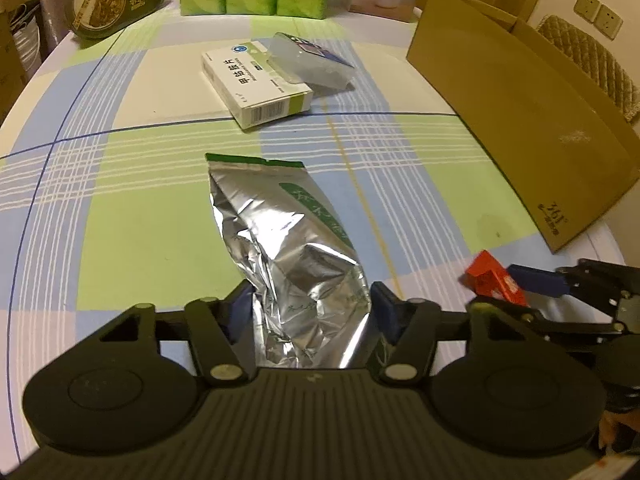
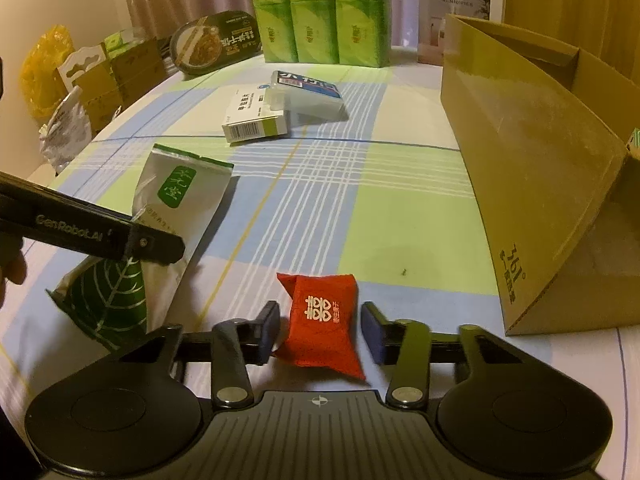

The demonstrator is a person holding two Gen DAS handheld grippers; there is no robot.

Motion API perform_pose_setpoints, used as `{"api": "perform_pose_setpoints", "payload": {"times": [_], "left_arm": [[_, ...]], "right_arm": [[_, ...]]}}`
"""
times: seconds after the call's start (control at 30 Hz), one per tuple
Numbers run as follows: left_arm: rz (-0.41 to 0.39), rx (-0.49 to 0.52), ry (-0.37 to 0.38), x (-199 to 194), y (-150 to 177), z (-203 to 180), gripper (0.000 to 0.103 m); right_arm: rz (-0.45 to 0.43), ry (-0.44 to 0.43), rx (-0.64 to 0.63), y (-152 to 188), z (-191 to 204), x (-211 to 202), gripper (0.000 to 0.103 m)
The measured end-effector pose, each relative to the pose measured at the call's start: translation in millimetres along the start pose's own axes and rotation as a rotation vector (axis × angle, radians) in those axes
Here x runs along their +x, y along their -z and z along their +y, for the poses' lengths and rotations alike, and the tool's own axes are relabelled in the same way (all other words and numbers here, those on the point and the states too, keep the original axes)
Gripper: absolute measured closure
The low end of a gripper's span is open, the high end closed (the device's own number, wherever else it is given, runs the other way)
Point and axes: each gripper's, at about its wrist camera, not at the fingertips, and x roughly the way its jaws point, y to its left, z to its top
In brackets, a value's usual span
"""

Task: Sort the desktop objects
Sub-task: 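Grasp the red packet with the right gripper while the left grasps the foil bag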

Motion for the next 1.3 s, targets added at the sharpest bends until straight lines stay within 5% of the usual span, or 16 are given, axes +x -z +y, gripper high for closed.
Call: {"api": "perform_pose_setpoints", "payload": {"times": [0.27,0.63,0.87,1.03,1.1,1.3], "left_arm": [[0.025,0.012,0.039,-16.3,24.1,-13.8,0.050],[0.042,0.026,-0.005,-11.0,26.4,-20.7,0.039],[0.050,0.042,-0.026,-3.9,28.6,-24.1,0.037],[0.048,0.050,-0.012,-6.9,28.3,-25.7,0.047],[0.046,0.055,-0.013,-8.7,28.5,-26.9,0.051],[0.040,0.048,-0.006,-16.3,35.2,-29.5,0.053]], "right_arm": [[0.005,-0.001,0.009,8.4,-3.6,-10.8,0.075],[-0.008,0.029,-0.072,15.8,1.8,-12.5,0.074],[-0.012,0.052,-0.117,17.4,4.4,-10.1,0.063],[-0.004,0.041,-0.097,16.2,1.2,-9.9,0.063],[-0.002,0.037,-0.097,16.0,1.8,-10.4,0.073],[-0.004,0.040,-0.093,17.9,4.1,-15.1,0.076]]}}
